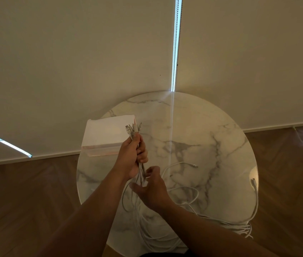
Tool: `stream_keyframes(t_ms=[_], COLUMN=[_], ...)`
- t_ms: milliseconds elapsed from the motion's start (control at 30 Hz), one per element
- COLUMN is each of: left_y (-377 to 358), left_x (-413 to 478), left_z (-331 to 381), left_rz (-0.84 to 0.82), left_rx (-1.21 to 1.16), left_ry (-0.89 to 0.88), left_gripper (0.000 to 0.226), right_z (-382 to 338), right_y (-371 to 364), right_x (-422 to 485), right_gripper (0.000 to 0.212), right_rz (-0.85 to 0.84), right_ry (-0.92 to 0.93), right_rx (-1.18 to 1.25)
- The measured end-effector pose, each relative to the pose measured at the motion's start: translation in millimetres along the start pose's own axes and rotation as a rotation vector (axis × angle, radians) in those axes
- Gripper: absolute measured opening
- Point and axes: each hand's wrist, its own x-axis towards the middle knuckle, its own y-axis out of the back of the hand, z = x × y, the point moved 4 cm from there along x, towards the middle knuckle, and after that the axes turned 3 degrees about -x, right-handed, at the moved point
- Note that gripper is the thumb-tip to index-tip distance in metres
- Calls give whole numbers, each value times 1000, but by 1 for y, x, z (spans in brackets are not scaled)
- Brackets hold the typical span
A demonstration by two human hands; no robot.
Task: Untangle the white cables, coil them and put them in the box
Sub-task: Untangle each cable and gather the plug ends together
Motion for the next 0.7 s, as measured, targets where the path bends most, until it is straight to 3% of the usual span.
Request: stream_keyframes(t_ms=[67, 300, 333, 467, 567, 700], left_y=[-3, 4, 6, 6, 5, 1], left_x=[0, 2, 2, 1, -2, -6], left_z=[1, 9, 9, 6, 5, 9], left_rz=[12, 42, 33, -38, -28, 0], left_rx=[-26, -48, -69, -192, -240, -117], left_ry=[12, 34, 55, 93, 80, 71], left_gripper=[34, 32, 32, 34, 33, 34], right_z=[1, 2, 2, 1, -2, 0], right_y=[-4, -8, -8, -8, -7, -4], right_x=[6, 1, -1, -2, -3, -5], right_gripper=[54, 19, 11, 29, 25, 36], right_rz=[-102, -507, -512, -371, -307, -300], right_ry=[-8, -58, -74, -78, -35, -6], right_rx=[104, 561, 571, 486, 459, 347])
